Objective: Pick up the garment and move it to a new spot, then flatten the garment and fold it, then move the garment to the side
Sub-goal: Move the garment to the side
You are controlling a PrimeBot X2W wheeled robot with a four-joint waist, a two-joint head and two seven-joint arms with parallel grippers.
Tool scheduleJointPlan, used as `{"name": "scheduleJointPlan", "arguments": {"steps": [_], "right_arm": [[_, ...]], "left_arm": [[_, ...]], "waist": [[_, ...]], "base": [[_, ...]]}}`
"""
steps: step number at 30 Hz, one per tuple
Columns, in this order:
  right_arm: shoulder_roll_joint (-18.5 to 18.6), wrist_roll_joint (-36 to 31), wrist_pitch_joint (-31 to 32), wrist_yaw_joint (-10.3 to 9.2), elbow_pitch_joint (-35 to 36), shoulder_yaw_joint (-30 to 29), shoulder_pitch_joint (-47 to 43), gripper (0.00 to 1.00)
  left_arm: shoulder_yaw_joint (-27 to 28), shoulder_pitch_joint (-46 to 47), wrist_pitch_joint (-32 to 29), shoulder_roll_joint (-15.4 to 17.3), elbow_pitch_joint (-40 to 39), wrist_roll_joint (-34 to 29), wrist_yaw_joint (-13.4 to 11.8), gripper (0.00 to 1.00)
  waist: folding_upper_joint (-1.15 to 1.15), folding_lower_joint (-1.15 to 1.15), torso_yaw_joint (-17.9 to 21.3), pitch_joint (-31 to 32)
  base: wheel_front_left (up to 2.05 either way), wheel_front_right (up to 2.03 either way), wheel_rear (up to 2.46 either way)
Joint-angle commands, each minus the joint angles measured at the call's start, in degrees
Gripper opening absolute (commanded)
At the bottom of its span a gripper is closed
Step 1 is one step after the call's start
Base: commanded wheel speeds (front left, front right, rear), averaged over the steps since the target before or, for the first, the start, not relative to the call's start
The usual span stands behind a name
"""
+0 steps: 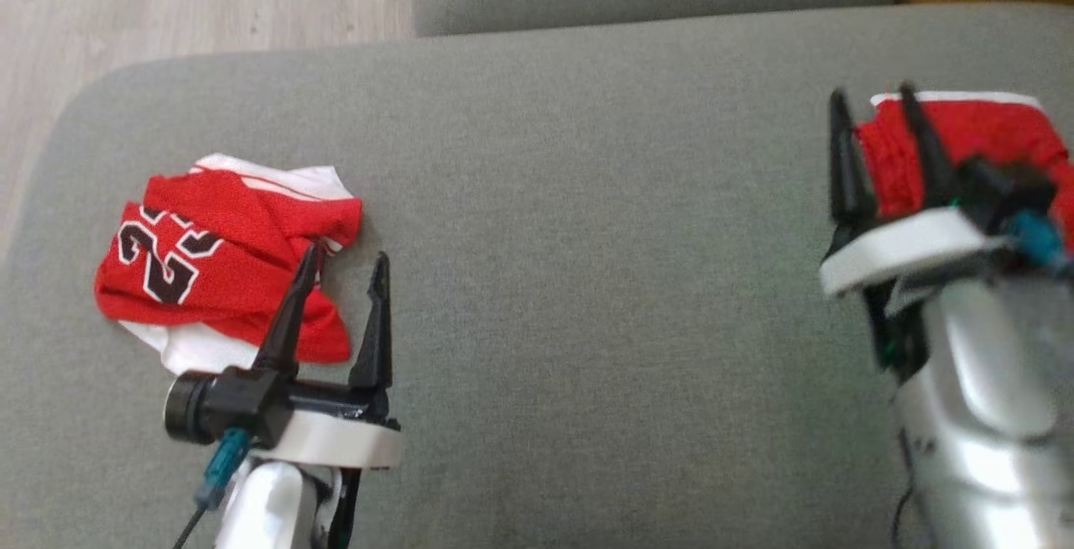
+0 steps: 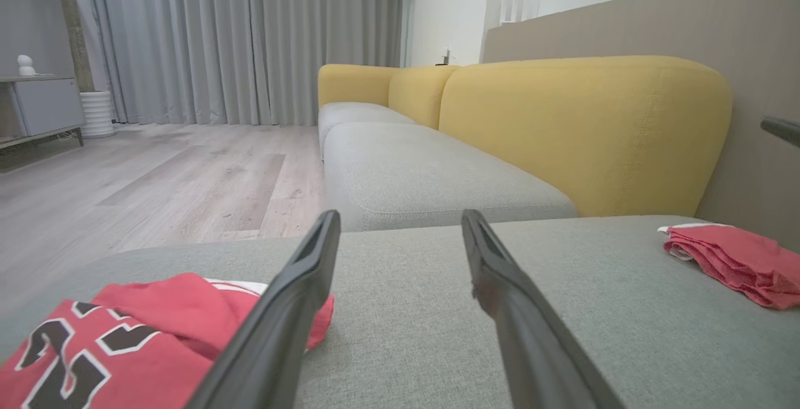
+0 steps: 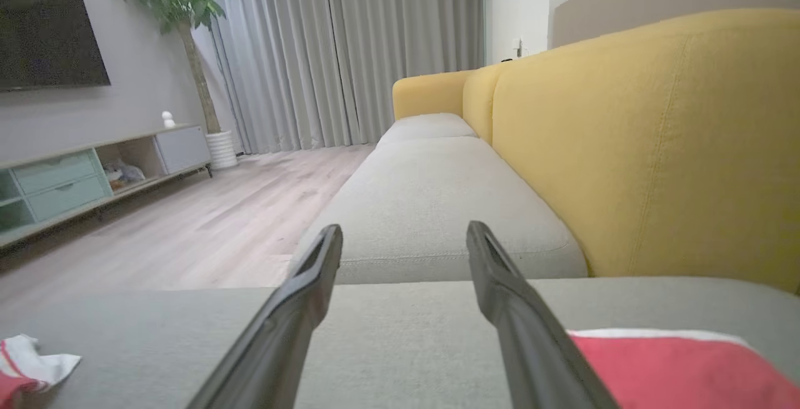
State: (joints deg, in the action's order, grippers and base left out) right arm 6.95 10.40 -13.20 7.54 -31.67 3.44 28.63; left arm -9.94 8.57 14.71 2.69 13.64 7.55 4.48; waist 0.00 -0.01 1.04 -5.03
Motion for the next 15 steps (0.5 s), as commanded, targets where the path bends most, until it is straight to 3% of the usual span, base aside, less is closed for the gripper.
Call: {"name": "scheduleJointPlan", "arguments": {"steps": [1, 9, 15], "right_arm": [[-1.4, 0.4, -0.9, -0.05, 3.6, 0.9, -2.0, 1.0], [-4.0, 0.4, -1.7, -0.05, 10.6, -0.5, -15.5, 1.0], [-4.0, 4.2, -1.8, -0.05, 14.0, 0.3, -20.3, 1.0]], "left_arm": [[2.3, 0.3, 0.3, 0.2, -2.2, 0.6, -0.6, 1.0], [2.1, -2.5, 0.3, 0.2, -2.0, 1.5, -1.2, 1.0], [2.0, -2.9, 0.3, 0.2, -1.6, 1.6, -1.3, 1.0]], "waist": [[0.0, 0.01, -0.1, 1.2], [0.0, 0.01, -0.7, 2.3], [0.0, 0.01, -1.1, 2.2]], "base": [[0.0, 0.0, 0.0], [0.0, 0.0, 0.0], [0.0, 0.0, 0.0]]}}
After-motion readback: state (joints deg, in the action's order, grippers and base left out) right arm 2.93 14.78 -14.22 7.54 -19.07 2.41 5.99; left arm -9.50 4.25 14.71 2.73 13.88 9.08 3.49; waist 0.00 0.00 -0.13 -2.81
